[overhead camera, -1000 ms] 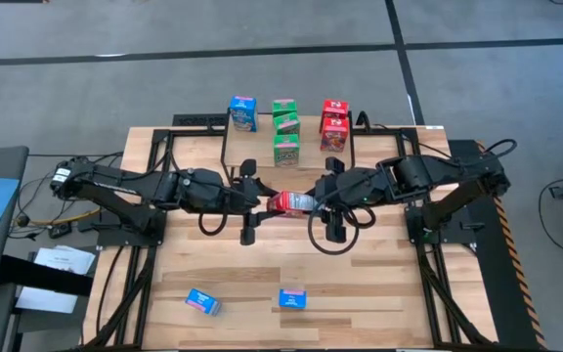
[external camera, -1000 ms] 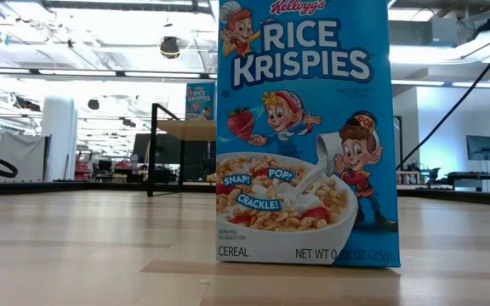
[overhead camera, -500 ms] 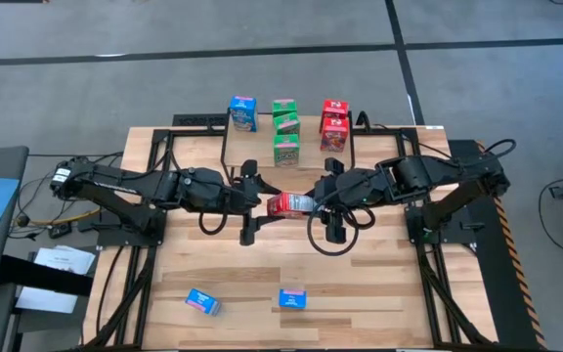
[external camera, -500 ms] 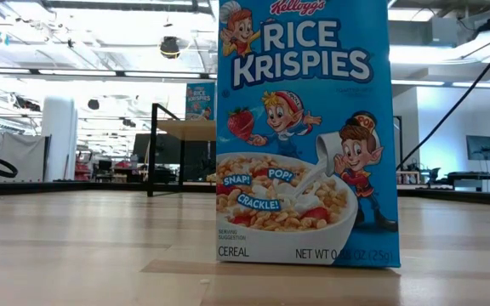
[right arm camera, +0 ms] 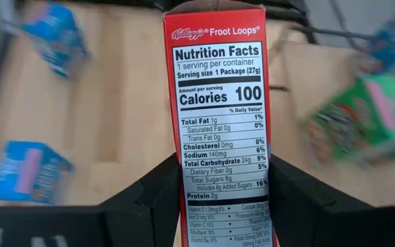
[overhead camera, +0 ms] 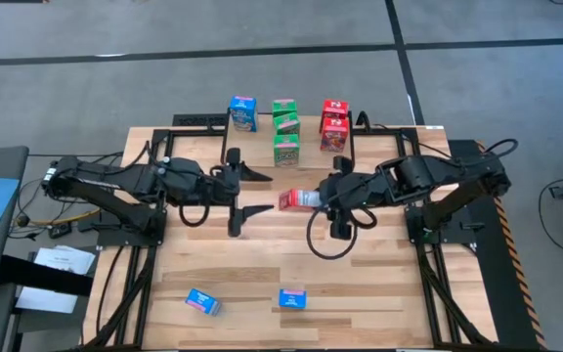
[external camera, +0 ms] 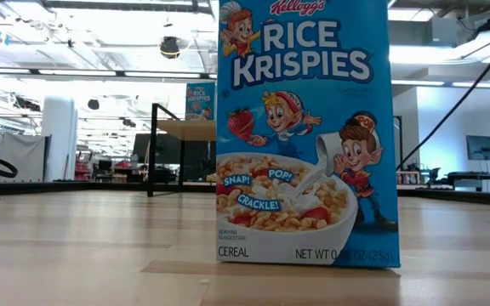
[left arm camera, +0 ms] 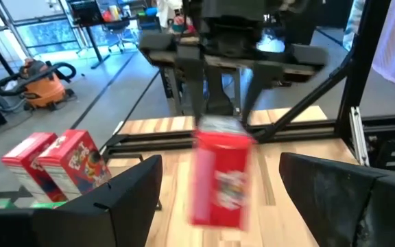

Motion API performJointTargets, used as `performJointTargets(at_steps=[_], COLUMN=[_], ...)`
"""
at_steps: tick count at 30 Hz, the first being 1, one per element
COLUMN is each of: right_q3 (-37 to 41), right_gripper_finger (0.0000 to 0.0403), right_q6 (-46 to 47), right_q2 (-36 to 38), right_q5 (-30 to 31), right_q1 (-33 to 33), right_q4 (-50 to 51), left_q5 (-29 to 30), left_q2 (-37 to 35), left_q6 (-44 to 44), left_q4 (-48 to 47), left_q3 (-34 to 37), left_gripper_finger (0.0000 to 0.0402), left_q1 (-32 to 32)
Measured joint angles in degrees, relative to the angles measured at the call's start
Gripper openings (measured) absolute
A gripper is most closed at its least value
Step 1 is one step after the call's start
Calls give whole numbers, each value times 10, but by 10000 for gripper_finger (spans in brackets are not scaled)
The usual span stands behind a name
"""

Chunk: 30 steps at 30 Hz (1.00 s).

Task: Stack cereal on shelf
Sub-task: Put the red cereal box on the shelf aligned with the red cereal boxes

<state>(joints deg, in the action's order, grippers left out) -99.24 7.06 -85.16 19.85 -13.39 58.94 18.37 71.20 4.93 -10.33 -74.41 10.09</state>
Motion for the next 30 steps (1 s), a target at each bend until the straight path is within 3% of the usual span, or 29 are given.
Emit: performJointTargets(at_steps=[3, 10, 14, 18, 30], right_q3=[0, 4, 54, 145, 398], right_gripper_finger=[203, 203, 203, 203, 205], right_q6=[0, 13, 23, 51, 81], right_q2=[5, 37, 79, 143, 327], right_q5=[42, 56, 74, 78, 81], right_q1=[1, 0, 8, 29, 73], right_q4=[31, 113, 104, 66, -173], left_q5=[0, 0, 0, 0, 3], left_q2=[0, 0, 0, 0, 0], left_q6=[0, 0, 0, 0, 4], left_q4=[-11, -39, -41, -42, -50], left_q3=[0, 0, 0, 0, 0], left_gripper_finger=[284, 284, 284, 284, 284], left_q1=[0, 0, 0, 0, 0])
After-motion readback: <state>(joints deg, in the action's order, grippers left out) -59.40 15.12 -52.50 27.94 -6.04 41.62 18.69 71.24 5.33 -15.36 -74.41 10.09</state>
